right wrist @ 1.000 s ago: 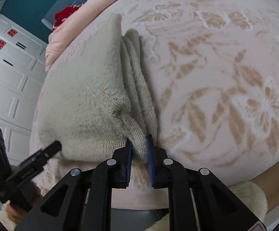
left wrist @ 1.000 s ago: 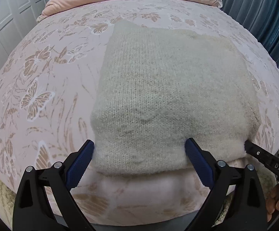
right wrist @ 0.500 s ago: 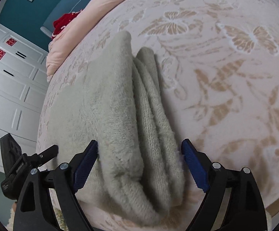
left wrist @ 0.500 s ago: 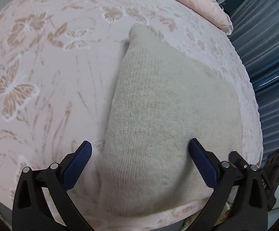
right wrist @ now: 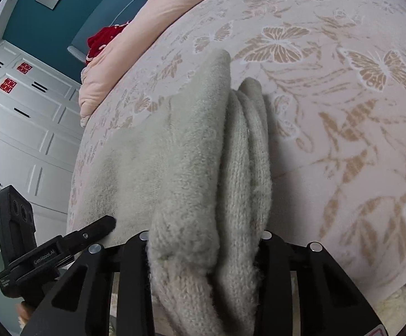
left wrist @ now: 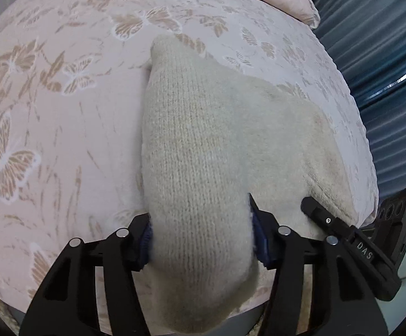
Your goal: Fold small clothes
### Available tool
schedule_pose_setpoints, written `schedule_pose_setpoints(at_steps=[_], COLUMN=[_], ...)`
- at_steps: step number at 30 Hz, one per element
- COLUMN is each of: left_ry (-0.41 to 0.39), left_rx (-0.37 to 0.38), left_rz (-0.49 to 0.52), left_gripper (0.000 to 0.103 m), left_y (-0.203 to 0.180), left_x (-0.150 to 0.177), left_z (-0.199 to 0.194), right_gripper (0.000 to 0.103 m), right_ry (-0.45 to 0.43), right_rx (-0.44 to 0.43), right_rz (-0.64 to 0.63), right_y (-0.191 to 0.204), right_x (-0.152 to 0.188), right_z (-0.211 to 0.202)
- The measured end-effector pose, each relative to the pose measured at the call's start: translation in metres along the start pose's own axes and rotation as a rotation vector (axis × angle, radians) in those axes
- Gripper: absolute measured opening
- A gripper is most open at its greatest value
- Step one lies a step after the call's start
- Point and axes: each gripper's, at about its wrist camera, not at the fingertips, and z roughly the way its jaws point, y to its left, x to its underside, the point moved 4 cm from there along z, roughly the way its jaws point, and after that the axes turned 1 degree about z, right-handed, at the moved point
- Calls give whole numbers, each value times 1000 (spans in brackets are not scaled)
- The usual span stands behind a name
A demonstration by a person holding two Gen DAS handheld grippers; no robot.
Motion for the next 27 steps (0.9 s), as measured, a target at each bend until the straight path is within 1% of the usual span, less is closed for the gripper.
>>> schedule_pose_setpoints(at_steps=[3,9,11,15,18,23,27], left_ry=[-20,-32,-35,-64,-86,-171,-284], left_rx=[-22,-10,-19,-48,-38,-8,14], left_rz=[63,99,120,158,163,171,183], left_gripper=[51,51,51,50,50,50,49], left_y=[-12,-18,-21,-26,-25,-23,-23], left_x=[4,23,32,47,53,52,43], left_z=[-29,-75,-86,-108,-126,-174,-225], right_gripper=[33,33,33,33,33,33,33], right_ry=[-21,-51,-54,-82,-120,-205,-292], right_rx=[-16,-58,-64,-74,-99,-165,-222], right_rz=[5,33,26,-5,-32,-111,-202], right_y=[10,19,25,41,58,103,150], right_x=[14,50,59,71,72,66,56], right_z=[-27,-72,-82,-101,-119,-152,-184])
